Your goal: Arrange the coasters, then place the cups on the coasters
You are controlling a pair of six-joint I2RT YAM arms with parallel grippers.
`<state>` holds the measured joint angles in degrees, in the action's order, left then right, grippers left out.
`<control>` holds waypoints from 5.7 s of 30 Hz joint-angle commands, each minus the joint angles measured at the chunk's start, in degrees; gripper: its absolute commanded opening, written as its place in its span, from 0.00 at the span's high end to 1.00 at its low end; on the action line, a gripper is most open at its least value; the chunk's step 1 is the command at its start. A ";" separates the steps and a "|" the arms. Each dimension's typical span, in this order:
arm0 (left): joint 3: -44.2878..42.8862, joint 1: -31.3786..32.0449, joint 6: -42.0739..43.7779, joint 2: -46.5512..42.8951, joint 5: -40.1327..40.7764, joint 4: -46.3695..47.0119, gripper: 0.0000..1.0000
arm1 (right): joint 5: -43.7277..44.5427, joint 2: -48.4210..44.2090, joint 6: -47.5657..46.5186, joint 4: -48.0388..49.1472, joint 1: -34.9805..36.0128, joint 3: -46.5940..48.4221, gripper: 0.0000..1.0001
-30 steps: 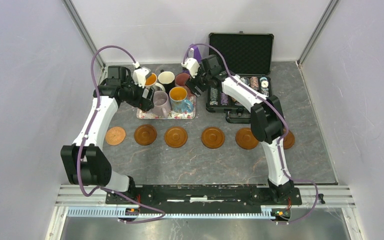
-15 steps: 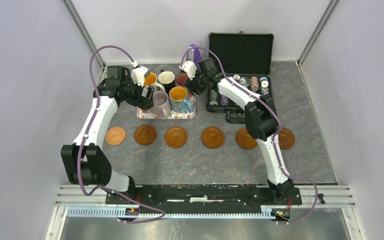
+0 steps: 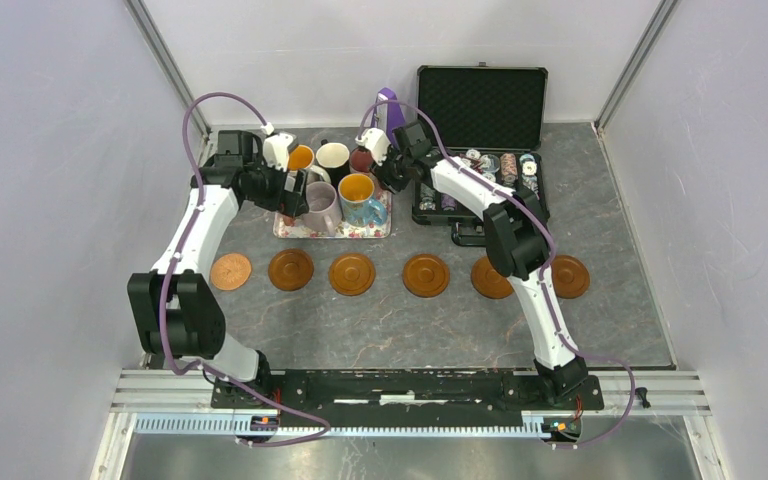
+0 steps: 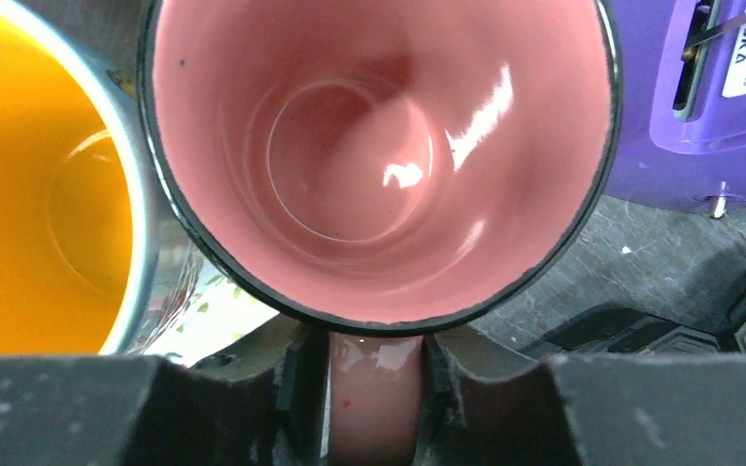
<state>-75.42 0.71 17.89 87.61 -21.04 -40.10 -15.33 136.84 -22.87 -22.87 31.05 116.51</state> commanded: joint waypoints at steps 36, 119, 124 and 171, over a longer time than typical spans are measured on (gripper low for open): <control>-5.04 -0.62 -9.22 -2.24 -0.22 7.23 0.00 | -14.90 -23.29 13.17 22.43 -7.31 -14.57 1.00; -10.12 10.17 -5.50 0.61 10.22 9.79 0.00 | -30.34 -63.52 -58.29 -21.52 -81.18 -74.63 0.55; -10.34 10.28 -5.31 0.93 10.31 9.77 0.00 | -29.38 -62.12 -61.70 -25.58 -82.08 -72.56 0.49; -22.48 1.57 -16.48 9.64 10.13 -1.59 0.00 | -4.24 -49.94 -8.57 -9.17 -13.54 -38.86 0.04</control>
<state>-97.60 4.21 6.04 98.59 -11.03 -40.95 -29.78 81.82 -39.59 -38.63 9.50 72.27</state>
